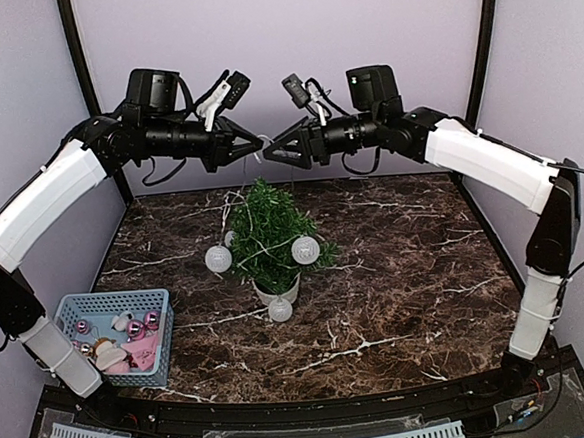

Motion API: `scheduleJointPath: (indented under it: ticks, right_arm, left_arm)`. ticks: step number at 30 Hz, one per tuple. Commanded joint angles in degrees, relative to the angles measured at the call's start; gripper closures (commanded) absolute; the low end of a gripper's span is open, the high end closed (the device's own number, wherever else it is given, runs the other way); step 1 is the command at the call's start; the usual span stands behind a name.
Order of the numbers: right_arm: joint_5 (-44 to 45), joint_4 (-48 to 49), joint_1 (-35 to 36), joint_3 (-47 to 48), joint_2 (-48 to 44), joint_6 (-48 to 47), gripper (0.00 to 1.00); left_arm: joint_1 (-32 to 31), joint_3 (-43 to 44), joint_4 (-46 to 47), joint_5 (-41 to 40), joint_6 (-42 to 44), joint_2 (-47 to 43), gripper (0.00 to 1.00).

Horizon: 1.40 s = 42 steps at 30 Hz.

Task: Decorate the small christmas tree
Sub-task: Wrap the side of the string light in the gap of the branches.

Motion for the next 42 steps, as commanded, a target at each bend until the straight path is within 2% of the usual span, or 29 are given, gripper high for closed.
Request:
scheduleJointPath:
  ticks: [1, 3, 4, 6, 8, 9, 10, 11, 13, 14, 18, 24, 32, 34, 39, 41, 42]
  right_arm:
    - [-3.2, -7.0, 0.8, 5.3, 2.5, -4.4, 0.54]
    - [-2.7, -5.8, 1.1, 5.5, 2.6, -3.2, 0.86]
    - [-1.7, -3.3, 1.1, 4.9, 2.0, -1.2, 0.98]
    - [2.3, 2.6, 1.1, 2.6, -0.1, 3.2, 1.00]
    - [6.4, 7.4, 1.1, 0.9, -2.0, 6.6, 1.00]
    - [7.8, 9.1, 1.0, 0.4, -2.8, 7.7, 1.00]
    - [8.6, 10.4, 1.1, 0.0, -3.5, 8.6, 1.00]
    - [9.0, 11.5, 1.0, -0.3, -4.1, 9.3, 1.00]
    - [8.6, 12.7, 1.0, -0.6, -4.8, 10.2, 1.00]
    - [8.2, 12.9, 1.1, -0.8, -5.1, 10.5, 1.00]
    - [6.5, 15.6, 1.0, -1.7, -6.0, 11.6, 1.00]
    - [5.7, 16.2, 1.0, -2.0, -6.4, 12.1, 1.00]
    - [5.6, 15.9, 1.1, -2.6, -6.8, 12.1, 1.00]
    - [5.6, 15.8, 1.1, -2.7, -6.9, 12.1, 1.00]
    - [5.8, 15.6, 1.1, -3.5, -7.6, 11.8, 1.00]
    - [5.8, 15.5, 1.1, -3.8, -7.9, 11.6, 1.00]
    - [5.8, 15.4, 1.1, -4.0, -8.0, 11.5, 1.00]
  left_arm:
    - [0.4, 1.5, 0.0, 2.4, -0.3, -0.3, 1.00]
    - [0.4, 1.4, 0.4, 2.6, -0.7, -0.3, 1.00]
    - [0.4, 1.3, 0.7, 2.4, -0.8, -0.3, 1.00]
    - [0.4, 0.0, 1.8, 1.0, -1.7, -1.0, 0.99]
    - [0.4, -3.2, 4.1, -2.3, -3.7, -2.7, 0.83]
    - [0.5, -6.2, 4.9, -5.0, -5.4, -4.3, 0.65]
    - [0.5, -8.0, 7.2, -6.5, -6.6, -5.3, 0.57]
    - [0.6, -11.7, 8.3, -9.3, -9.7, -7.3, 0.40]
    - [1.0, -16.7, 11.4, -12.1, -15.7, -10.4, 0.26]
    - [1.1, -18.2, 13.0, -12.8, -17.5, -11.4, 0.21]
    - [1.2, -28.5, 19.4, -14.1, -29.8, -18.5, 0.12]
    - [1.2, -32.2, 22.9, -10.1, -37.3, -22.1, 0.10]
    - [1.2, -30.0, 23.0, -4.6, -39.8, -19.0, 0.21]
    - [1.2, -29.1, 22.4, -4.0, -39.9, -17.2, 0.28]
    - [1.2, -28.4, 24.1, -2.9, -41.3, -15.4, 0.56]
    - [1.2, -28.9, 25.5, -2.9, -41.8, -15.4, 0.65]
    - [1.2, -29.0, 26.1, -3.0, -41.9, -15.4, 0.66]
